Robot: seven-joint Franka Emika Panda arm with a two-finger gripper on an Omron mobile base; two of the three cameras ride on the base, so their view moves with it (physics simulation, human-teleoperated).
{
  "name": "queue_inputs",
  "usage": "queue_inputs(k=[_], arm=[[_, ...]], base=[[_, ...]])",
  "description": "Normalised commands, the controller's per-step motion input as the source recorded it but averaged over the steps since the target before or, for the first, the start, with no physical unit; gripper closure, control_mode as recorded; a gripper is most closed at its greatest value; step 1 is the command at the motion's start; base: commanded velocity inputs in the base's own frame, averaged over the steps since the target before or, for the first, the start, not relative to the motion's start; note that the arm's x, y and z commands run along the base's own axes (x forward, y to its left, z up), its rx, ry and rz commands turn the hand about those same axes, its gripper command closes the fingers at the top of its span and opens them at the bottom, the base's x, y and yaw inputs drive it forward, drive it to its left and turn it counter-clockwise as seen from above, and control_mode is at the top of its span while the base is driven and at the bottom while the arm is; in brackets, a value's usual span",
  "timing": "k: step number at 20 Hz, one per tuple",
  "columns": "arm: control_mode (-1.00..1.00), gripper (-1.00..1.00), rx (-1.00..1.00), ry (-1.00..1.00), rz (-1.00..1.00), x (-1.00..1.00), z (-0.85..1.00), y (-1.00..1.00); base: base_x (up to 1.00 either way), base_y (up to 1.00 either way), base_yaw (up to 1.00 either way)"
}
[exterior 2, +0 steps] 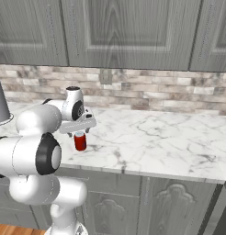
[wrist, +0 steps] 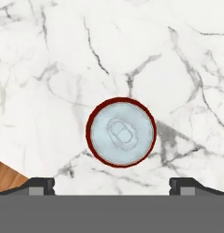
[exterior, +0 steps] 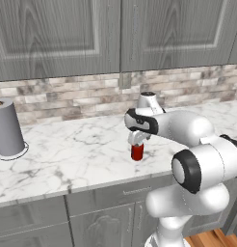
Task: Four empty soda cans are scattered around the kitchen. Gather all the cans and cluster them next to the stove for recycling.
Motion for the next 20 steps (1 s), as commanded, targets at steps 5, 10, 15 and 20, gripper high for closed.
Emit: queue_inputs(k=[5, 10, 15, 20], arm=[[-1.00, -1.00, -0.01, 0.00, 0.06, 0.12, -0.09, 0.00], [-1.00, -1.00, -0.01, 0.00, 0.06, 0.07, -0.11, 0.02], [-1.00, -1.00, 0.00, 0.00, 0.05, 0.02, -0.11, 0.03], [-1.00, -1.00, 0.00, 0.00, 0.04, 0.00, -0.12, 0.02]], base=[[0.00, 0.00, 0.00], [0.00, 0.00, 0.00], [0.00, 0.00, 0.00], [0.00, 0.00, 0.00]])
